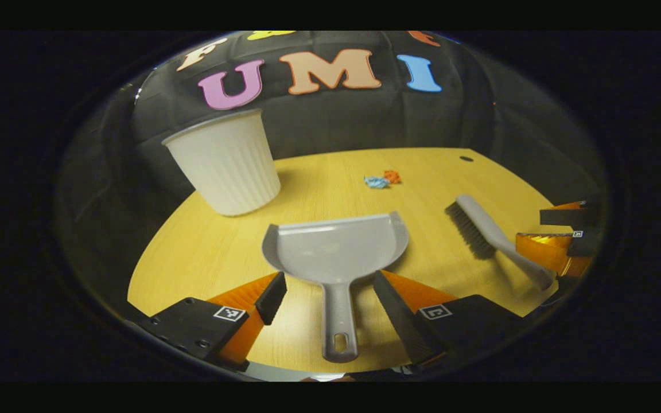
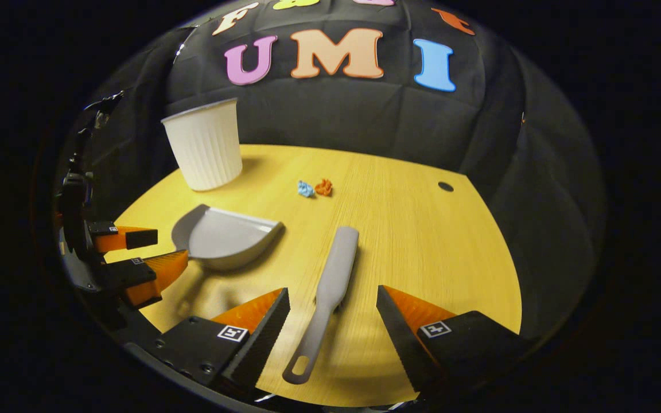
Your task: Pick up the small broom and dustpan from the desktop, sweep the trash into the dustpan with the broom, and then empty the trash into the garbage bin.
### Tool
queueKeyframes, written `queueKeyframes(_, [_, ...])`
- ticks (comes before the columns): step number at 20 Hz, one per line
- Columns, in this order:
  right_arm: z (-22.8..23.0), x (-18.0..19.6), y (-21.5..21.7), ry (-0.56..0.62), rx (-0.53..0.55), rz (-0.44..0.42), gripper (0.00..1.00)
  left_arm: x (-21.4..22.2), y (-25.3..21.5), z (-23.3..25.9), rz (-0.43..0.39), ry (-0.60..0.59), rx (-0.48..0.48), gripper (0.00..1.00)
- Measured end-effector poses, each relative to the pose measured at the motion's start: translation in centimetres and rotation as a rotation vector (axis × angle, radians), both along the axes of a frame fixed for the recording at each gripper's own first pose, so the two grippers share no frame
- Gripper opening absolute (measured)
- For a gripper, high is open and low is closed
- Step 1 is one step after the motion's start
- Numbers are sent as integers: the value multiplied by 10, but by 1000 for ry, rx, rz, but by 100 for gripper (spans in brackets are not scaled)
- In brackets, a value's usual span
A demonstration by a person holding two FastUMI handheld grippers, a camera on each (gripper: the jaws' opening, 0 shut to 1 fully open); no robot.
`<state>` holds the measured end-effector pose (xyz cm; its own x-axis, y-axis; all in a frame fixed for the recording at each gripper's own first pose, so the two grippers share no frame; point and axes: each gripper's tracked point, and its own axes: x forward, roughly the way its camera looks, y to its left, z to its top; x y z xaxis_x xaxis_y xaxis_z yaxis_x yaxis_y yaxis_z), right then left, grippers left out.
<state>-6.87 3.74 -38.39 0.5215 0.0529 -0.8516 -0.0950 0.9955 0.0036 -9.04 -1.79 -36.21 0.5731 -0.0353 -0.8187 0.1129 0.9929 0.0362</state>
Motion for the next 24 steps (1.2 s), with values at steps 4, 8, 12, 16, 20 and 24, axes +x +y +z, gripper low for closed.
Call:
queueKeyframes(4, [-40, -19, 6, 146, 2, 20, 89, -21, -1, -33, -10, 97, 9, 94])
queueKeyframes(8, [-56, -17, 8, 222, 5, 36, 63, -38, -10, -59, -49, 213, 9, 86])
queueKeyframes(12, [-65, -19, 7, 303, 48, 58, 34, -25, -7, -62, -82, 181, 67, 52])
queueKeyframes(16, [-50, -8, -9, 256, 87, 78, 23, -17, -6, -51, -44, 160, 34, 31])
queueKeyframes(20, [-29, 25, -33, 175, 130, 86, 23, -3, -14, -31, -16, 129, 25, 31])
queueKeyframes(24, [-9, 62, -63, 97, 120, 142, 23, 10, -20, -5, -19, 78, 74, 30])
